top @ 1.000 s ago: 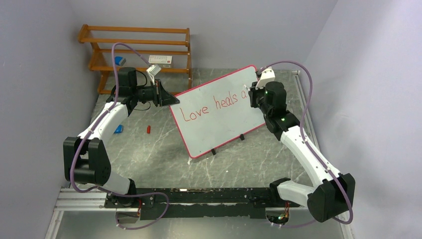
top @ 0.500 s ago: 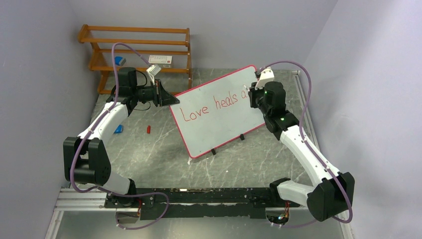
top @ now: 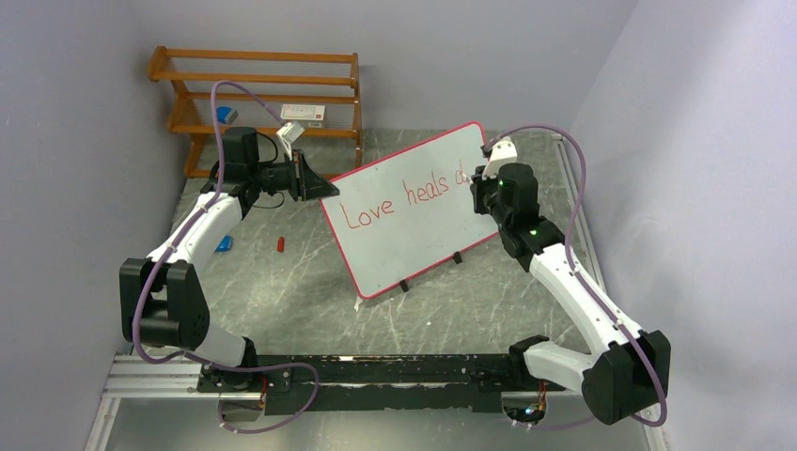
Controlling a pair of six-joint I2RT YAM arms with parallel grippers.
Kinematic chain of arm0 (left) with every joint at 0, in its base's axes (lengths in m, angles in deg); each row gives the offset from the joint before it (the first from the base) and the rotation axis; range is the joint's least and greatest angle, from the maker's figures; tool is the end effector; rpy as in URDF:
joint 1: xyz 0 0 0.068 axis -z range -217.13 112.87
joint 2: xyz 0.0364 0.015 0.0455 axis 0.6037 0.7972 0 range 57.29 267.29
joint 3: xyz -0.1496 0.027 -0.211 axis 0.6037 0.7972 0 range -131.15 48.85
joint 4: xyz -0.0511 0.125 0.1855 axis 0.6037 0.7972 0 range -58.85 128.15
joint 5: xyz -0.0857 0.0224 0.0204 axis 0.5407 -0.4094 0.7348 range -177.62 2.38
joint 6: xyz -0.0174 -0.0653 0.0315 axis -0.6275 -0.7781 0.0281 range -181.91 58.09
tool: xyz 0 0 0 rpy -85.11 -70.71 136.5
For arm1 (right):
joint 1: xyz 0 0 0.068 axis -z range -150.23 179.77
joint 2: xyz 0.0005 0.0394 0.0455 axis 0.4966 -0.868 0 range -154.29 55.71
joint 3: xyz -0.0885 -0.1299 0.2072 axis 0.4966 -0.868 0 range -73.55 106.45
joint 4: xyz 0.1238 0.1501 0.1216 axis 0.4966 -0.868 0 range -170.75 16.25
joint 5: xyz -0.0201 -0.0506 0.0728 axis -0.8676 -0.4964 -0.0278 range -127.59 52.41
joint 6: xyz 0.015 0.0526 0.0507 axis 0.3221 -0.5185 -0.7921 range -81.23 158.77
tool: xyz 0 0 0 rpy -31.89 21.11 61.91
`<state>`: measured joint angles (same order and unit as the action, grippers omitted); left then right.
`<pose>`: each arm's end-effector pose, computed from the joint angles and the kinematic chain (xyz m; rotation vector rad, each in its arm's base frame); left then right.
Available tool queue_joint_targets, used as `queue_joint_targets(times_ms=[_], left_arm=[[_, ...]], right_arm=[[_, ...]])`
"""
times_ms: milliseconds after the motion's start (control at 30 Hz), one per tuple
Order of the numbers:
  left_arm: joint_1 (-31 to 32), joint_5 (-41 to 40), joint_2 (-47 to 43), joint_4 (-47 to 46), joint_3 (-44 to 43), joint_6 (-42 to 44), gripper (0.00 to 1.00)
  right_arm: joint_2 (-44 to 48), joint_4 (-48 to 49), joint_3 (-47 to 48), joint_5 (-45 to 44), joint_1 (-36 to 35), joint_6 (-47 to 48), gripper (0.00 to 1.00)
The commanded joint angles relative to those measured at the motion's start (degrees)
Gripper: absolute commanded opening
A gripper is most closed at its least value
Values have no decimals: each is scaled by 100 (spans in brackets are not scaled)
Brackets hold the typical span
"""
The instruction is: Write a sentence on the whiteboard
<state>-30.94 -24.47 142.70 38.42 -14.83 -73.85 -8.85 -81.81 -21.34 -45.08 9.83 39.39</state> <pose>0.2993 -0.0886 0.2918 0.5906 1.9280 -1.3269 0.2455 0.0804 0.3061 -0.2572 1.9078 0.1002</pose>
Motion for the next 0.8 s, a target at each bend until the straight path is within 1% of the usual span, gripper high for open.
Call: queue_joint_targets(times_ms=[0,767], left_arm=[[-110,-334,29,239,121,201,5],[-110,-337,47,229,125,187,5]], right_arm=[[117,-81,-142,-90,8,-53,0],[229,-64,-317,-363,4,-54,0]])
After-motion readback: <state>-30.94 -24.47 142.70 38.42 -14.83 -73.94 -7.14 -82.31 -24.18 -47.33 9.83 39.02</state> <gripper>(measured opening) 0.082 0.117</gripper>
